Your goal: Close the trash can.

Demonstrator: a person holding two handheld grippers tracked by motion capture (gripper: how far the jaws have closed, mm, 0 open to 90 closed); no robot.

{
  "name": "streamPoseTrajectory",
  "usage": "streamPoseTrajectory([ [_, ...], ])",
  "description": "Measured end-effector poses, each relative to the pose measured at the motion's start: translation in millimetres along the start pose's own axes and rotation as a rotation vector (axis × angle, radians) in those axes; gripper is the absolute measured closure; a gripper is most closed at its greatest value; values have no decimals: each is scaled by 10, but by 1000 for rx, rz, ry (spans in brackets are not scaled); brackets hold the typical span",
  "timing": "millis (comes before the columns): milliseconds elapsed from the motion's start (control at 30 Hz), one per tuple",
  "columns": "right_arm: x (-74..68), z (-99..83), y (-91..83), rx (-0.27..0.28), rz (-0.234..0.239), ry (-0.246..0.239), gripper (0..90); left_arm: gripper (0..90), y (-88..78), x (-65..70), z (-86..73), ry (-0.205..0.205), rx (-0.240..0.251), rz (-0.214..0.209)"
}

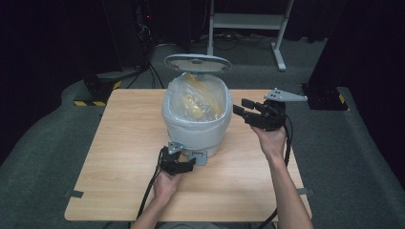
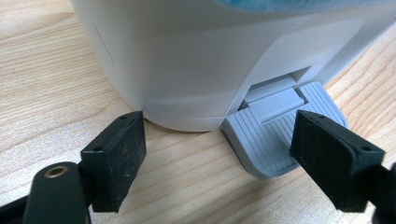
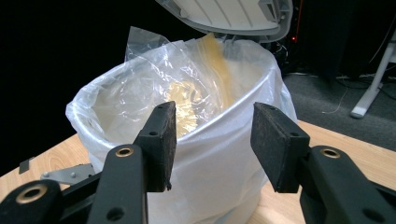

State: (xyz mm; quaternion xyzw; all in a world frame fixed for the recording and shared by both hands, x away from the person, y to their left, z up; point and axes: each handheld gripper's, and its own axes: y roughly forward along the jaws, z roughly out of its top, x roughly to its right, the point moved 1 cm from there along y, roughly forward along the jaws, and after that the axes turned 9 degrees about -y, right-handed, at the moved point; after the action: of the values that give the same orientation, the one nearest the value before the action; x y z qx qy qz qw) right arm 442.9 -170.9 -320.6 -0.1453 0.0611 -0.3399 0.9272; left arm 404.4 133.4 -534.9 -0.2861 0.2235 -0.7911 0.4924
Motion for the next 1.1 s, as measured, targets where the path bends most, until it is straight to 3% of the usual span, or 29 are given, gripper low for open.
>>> streamPoseTrajectory([
  [300,-63,50,49,-20,2,-27,509,182,2,-7,2,-3,-3,-5],
  [433,-169,169,175,-50,20,-69,517,182,2,-12,2,-9,-6,-8],
  [533,-280,325,338,-72,50,-121,524,182,3,-15,2,-11,-6,-9],
  [733,-422,580,718,-146,88,-177,521,183,3,-15,3,-12,-6,-9],
  [1100,-718,918,1400,-325,155,-306,533,184,4,-16,3,-13,-4,-11],
])
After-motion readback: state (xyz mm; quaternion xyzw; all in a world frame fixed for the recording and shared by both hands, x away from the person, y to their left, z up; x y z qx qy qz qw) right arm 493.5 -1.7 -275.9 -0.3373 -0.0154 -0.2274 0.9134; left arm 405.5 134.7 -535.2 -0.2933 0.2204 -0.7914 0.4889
